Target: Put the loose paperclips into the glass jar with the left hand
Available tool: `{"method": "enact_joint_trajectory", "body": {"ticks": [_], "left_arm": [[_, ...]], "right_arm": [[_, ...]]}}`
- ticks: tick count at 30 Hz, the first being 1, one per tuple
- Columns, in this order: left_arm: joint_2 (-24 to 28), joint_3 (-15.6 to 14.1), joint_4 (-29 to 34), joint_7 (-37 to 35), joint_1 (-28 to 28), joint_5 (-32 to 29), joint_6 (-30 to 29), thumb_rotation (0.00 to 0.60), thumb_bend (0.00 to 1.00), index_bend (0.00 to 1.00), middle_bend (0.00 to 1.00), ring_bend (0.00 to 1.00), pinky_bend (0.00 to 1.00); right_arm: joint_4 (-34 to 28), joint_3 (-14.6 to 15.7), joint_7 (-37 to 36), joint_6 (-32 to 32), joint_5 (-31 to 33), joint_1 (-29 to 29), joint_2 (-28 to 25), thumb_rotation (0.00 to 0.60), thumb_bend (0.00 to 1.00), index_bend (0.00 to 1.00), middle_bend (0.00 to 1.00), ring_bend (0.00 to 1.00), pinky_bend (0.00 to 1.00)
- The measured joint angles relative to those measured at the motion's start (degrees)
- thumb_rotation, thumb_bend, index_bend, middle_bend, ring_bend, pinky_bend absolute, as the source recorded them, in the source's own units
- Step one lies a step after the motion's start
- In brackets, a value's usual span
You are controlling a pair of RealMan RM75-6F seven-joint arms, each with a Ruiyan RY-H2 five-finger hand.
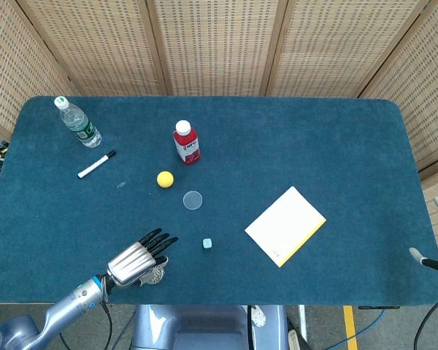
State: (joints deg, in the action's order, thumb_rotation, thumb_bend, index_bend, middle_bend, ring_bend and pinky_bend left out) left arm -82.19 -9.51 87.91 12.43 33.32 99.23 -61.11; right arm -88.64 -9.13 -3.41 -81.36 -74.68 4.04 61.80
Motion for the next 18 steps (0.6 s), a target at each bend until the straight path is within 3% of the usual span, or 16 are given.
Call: {"method": "enact_joint_trajectory", "body": {"ticks": [11, 18], "left_arm": [[1.19, 0.67, 1.33, -0.27, -0.36, -0.30, -0.76, 0.600, 0.30, 0.35, 0.00, 0.00, 0.00], [2.89, 4.09, 1.48, -1.73, -0.89, -2.48, -3.86, 0.600, 0.30, 0.35, 0.00, 0.00, 0.00]], "right_arm": [[-0.09, -0.01, -0.11, -0.11, -0.10, -0.04, -0.05, 0.600, 0.00, 0.00, 0.00, 0.00, 0.00], [-0.13, 0.03, -0.31, -0.19, -0.21, -0.11, -0.13, 0.600, 0.00, 0.00, 0.00, 0.00, 0.00]]}}
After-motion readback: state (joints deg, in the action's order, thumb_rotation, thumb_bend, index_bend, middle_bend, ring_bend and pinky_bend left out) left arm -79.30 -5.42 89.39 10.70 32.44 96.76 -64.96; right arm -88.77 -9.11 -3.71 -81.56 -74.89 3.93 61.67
